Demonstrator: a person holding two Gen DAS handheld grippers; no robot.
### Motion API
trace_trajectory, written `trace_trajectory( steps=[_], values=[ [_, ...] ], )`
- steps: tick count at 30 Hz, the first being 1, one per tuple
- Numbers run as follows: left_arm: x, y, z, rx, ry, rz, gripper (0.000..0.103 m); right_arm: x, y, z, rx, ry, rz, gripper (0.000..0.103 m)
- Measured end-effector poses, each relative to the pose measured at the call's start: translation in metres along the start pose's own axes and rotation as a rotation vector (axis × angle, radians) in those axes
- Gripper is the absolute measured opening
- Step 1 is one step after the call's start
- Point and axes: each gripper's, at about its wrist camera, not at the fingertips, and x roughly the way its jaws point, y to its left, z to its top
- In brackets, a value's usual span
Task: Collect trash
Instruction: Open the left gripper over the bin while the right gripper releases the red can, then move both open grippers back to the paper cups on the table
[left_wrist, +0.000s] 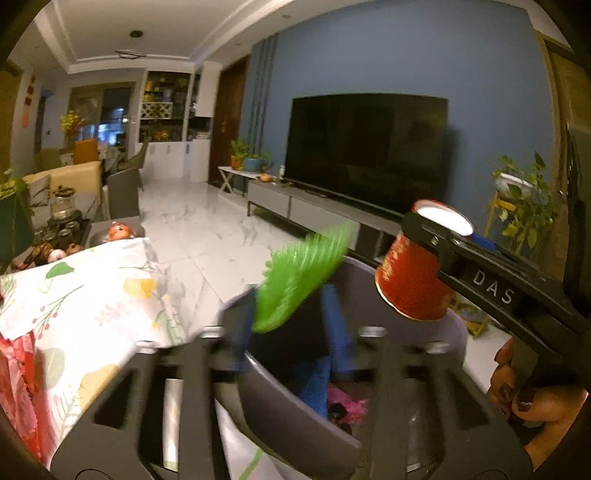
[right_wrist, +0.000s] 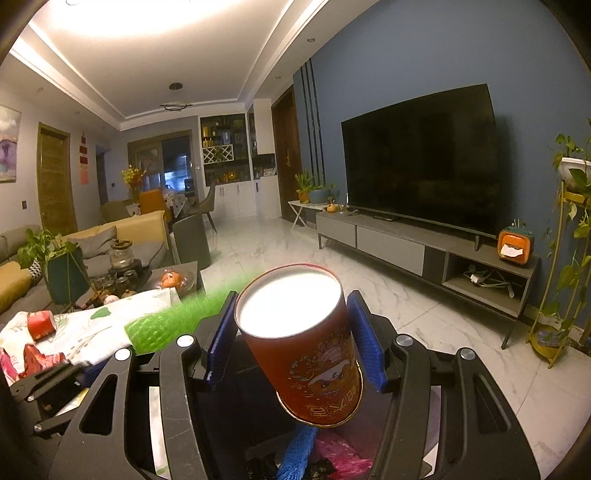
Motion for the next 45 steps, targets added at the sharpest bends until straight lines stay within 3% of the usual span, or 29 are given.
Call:
trace_trajectory(
  steps=[1, 6, 8, 17, 33, 45],
  values=[
    [-0.002, 0.004, 0.000, -0.015, -0.013, 0.005, 0.059, 0.002, 0.000, 0.000, -0.001, 0.002, -0.001, 0.058],
    [-0.012, 0.016, 0.003, -0.061, -0.045, 0.018, 0.068, 0.006, 0.002, 0.001, -0.005, 0.007, -0.001, 0.059],
    [-0.018, 0.022, 0.004, -0.089, -0.060, 0.030, 0.074, 0.007, 0.004, 0.002, -0.012, 0.003, -0.003, 0.065],
    [-0.057, 0.043, 0.003, -0.109, -0.114, 0.150, 0.087, -0.006, 0.008, 0.005, -0.026, -0.024, 0.003, 0.068],
    [-0.144, 0.070, -0.011, -0.122, -0.147, 0.345, 0.092, -0.076, 0.038, 0.000, -0.059, -0.088, 0.053, 0.073],
    [-0.219, 0.095, -0.042, -0.145, -0.132, 0.557, 0.092, -0.119, 0.088, -0.031, -0.068, -0.037, 0.178, 0.073]
  ],
)
